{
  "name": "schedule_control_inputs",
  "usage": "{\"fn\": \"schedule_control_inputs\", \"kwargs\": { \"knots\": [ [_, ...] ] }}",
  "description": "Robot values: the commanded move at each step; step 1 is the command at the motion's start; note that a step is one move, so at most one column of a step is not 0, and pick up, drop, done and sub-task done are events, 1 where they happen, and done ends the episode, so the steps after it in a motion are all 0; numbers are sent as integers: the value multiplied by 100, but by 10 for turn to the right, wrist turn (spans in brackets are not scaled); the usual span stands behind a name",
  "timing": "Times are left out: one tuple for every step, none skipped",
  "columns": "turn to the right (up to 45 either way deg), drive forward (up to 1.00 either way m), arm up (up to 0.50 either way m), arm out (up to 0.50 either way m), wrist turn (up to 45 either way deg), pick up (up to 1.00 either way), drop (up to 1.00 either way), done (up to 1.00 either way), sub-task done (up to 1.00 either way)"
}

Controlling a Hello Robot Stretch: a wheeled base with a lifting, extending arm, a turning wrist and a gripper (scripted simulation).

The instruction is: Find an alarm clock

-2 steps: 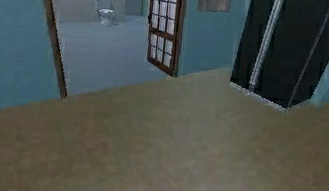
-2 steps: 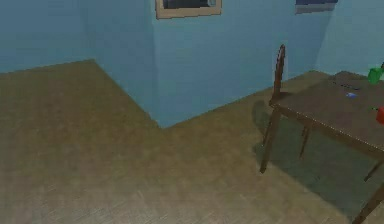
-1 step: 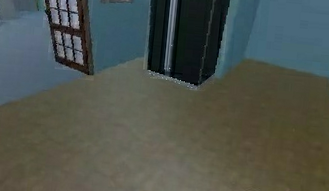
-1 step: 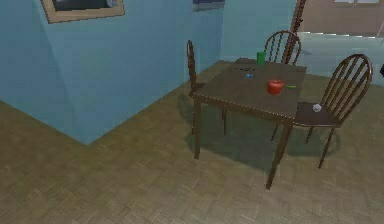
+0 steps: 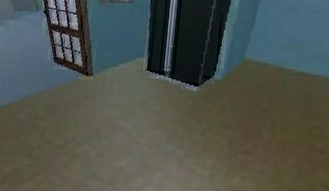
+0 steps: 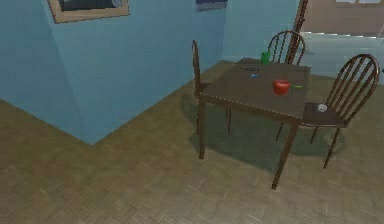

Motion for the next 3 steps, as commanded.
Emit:
{"fn": "schedule_control_inputs", "kwargs": {
  "knots": [
    [-390,0,0,0,0,0,0,0,0],
    [0,100,0,0,0,0,0,0,0],
    [0,100,0,0,0,0,0,0,0]
  ]
}}
